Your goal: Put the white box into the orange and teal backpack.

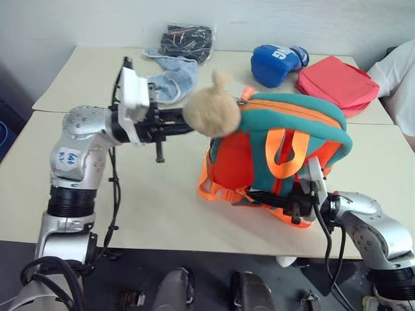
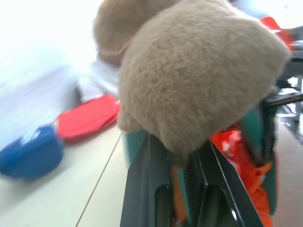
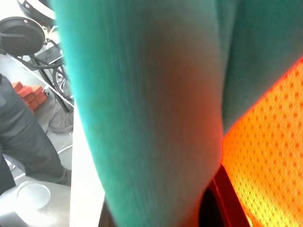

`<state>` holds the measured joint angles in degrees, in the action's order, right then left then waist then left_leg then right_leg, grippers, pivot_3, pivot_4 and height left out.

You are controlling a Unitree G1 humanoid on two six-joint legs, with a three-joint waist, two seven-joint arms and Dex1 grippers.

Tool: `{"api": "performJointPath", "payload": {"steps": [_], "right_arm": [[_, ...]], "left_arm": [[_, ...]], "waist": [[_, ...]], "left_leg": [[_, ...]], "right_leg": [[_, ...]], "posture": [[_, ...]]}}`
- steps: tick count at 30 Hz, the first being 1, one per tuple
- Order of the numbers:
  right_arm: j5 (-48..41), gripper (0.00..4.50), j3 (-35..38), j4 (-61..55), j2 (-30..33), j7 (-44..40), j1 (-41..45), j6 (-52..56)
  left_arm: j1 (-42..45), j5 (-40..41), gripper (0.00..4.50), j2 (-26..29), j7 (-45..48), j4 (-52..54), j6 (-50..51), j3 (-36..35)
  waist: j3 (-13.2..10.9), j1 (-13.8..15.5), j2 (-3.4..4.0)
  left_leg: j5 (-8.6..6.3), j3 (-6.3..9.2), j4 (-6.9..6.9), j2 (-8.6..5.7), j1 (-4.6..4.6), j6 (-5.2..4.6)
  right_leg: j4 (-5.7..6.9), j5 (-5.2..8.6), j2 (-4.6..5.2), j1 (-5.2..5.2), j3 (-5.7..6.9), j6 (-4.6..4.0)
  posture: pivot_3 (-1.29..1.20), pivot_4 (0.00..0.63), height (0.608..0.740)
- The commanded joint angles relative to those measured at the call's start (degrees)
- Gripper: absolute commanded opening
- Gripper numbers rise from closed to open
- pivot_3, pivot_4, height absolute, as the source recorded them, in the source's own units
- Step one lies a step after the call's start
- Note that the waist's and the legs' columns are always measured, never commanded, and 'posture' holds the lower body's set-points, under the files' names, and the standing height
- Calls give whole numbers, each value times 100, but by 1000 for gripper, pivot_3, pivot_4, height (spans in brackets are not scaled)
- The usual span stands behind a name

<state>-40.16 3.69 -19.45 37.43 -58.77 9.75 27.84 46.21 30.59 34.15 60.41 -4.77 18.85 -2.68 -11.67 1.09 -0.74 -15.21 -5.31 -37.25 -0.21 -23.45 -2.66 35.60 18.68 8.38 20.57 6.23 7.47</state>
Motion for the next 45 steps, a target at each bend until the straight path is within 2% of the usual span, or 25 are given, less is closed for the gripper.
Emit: {"api": "performJointPath", "payload": {"steps": [1, 7, 10, 14, 17, 18, 20, 21, 26, 29, 30, 32, 34, 36, 38, 41, 45], "right_arm": [[-29, 102, 205, -185, -47, 114, -150, -131], [-60, 102, 244, -283, -114, 247, -265, -164], [-66, 102, 250, -323, -133, 292, -324, -175], [-82, 102, 264, -356, -189, 353, -374, -203], [-73, 102, 274, -350, -235, 373, -377, -252], [-73, 102, 276, -343, -250, 380, -373, -267], [-73, 102, 275, -328, -274, 389, -370, -293], [-69, 102, 272, -324, -280, 391, -370, -300], [-65, 102, 286, -320, -307, 421, -392, -316], [-53, 102, 291, -312, -320, 444, -422, -331], [-60, 102, 296, -323, -320, 451, -435, -331], [-73, 102, 302, -336, -318, 459, -454, -332], [-74, 102, 305, -338, -313, 463, -464, -343], [-64, 102, 310, -336, -311, 468, -470, -367], [-50, 102, 310, -338, -305, 467, -478, -386], [-38, 102, 303, -339, -296, 462, -489, -395], [-13, 102, 287, -341, -266, 435, -505, -392]], "left_arm": [[5, -100, 38, 63, -903, -352, 740, -374], [-424, -141, 38, 298, -766, -131, 1773, 48], [-449, -20, 38, 102, -970, -300, 2322, 41], [-422, 586, 38, -312, -988, -457, 3411, -124], [-513, 563, 38, -307, -822, -370, 3734, 188], [-451, 667, 38, -478, -1086, -561, 3973, -18], [-226, 1110, 38, -1003, -1875, -1160, 4612, -870], [-225, 1174, 38, -1079, -1987, -1269, 4838, -991], [-574, 1221, 38, -767, -1692, -809, 5439, -578], [-497, 1636, 38, -918, -1678, -930, 5565, -1154], [-525, 1662, 38, -842, -1538, -854, 5553, -1098], [-684, 1445, 38, -637, -1211, -615, 5175, -720], [-966, 497, 38, -388, -692, -339, 3463, 27], [-1138, -858, 38, -106, -311, -400, 1062, 879], [-1116, -1661, 38, -50, -253, -719, -661, 1223], [-946, -1807, 38, -298, -323, -1251, -1420, 1123], [-943, -1984, 38, -245, 229, -1598, -2071, 1250]], "waist": [[0, 11, 0], [1, -5, -1], [1, 9, -1], [1, 30, -1], [1, 23, -1], [1, 23, -1], [1, 37, -1], [2, 41, -4], [3, 12, -5], [3, 15, -4], [3, 18, -5], [4, 16, -4], [4, 14, -3], [4, 17, -2], [4, 30, -2], [5, 58, -2], [5, 41, -2]], "left_leg": [[0, 0, 0, 0, 0, 0], [-1, -4, 8, 1, 1, 4], [-1, -4, 5, 1, 1, 5], [-1, -2, 4, 0, 1, 5], [-1, -3, 5, 0, 0, 5], [-2, -3, 6, 0, 2, 5], [-1, -4, 5, 0, 5, 6], [-1, 1, 1, 0, 3, 5], [-4, -3, 6, -2, 8, 5], [-3, -4, 7, -1, 11, 9], [-3, -4, 6, -1, 10, 10], [-3, -3, 6, -1, 10, 10], [-5, -6, 11, -2, 11, 14], [-10, -14, 17, -2, 14, 23], [-23, -19, 18, -1, 14, 48], [-35, -21, 18, -2, 12, 48], [-40, -21, 13, -3, 8, 34]], "right_leg": [[0, 0, 0, 0, -1, 0], [1, 0, -2, 5, -2, 0], [3, 0, -1, 5, -4, 0], [3, 0, 2, 3, -6, 0], [3, 0, 2, 5, -5, 0], [3, 0, 1, 4, -6, 0], [4, 0, 1, 3, -7, 0], [5, 0, 3, 0, -4, 0], [8, 0, 3, 1, -7, 0], [7, 0, 2, 0, -8, 0], [6, 0, 3, 0, -9, 0], [6, 0, 4, 0, -10, 0], [4, 0, 4, 2, -12, 0], [-3, 0, 2, 4, -14, -1], [-14, 1, 2, 7, -16, -2], [-29, 1, 11, 8, -16, -4], [-27, 0, 18, 8, -14, -3]], "posture": [[0, 150, 740], [0, 150, 740], [0, 150, 740], [0, 150, 740], [0, 150, 740], [0, 150, 740], [0, 150, 740], [0, 150, 740], [0, 150, 740], [0, 150, 740], [0, 150, 740], [0, 150, 740], [0, 150, 740], [0, 150, 740], [0, 150, 740], [0, 150, 740], [0, 150, 740]]}}
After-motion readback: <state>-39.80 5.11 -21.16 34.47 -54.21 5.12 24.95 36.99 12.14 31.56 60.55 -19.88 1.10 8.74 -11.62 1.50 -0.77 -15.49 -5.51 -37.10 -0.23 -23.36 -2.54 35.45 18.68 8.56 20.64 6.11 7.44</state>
